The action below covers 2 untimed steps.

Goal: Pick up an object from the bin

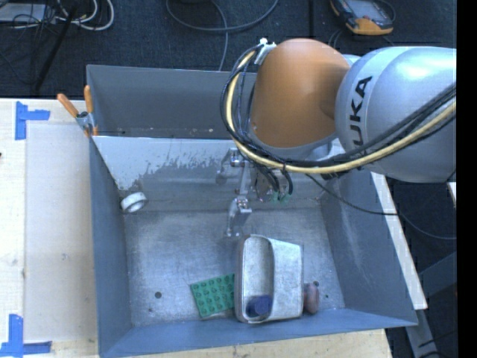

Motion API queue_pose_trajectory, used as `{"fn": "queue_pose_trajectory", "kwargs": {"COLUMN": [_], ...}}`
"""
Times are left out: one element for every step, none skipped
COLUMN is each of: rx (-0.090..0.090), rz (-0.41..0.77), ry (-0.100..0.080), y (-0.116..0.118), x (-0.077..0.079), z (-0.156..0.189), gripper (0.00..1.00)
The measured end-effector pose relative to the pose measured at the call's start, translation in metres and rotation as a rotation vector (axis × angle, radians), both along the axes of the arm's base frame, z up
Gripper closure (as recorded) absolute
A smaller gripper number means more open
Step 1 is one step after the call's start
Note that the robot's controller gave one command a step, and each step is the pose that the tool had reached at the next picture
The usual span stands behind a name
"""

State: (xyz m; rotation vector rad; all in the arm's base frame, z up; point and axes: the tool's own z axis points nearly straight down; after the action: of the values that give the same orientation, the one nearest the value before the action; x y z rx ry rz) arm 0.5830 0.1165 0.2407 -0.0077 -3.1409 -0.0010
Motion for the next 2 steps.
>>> {"fn": "queue_pose_trajectory", "kwargs": {"rx": [0.001, -0.001], "rz": [0.298, 0.357], "ry": [0.0, -0.056], "y": [-0.057, -0.035], "x": [-0.05, -0.088], "z": [-0.142, -0.161], "gripper": [0.0, 0.0]}}
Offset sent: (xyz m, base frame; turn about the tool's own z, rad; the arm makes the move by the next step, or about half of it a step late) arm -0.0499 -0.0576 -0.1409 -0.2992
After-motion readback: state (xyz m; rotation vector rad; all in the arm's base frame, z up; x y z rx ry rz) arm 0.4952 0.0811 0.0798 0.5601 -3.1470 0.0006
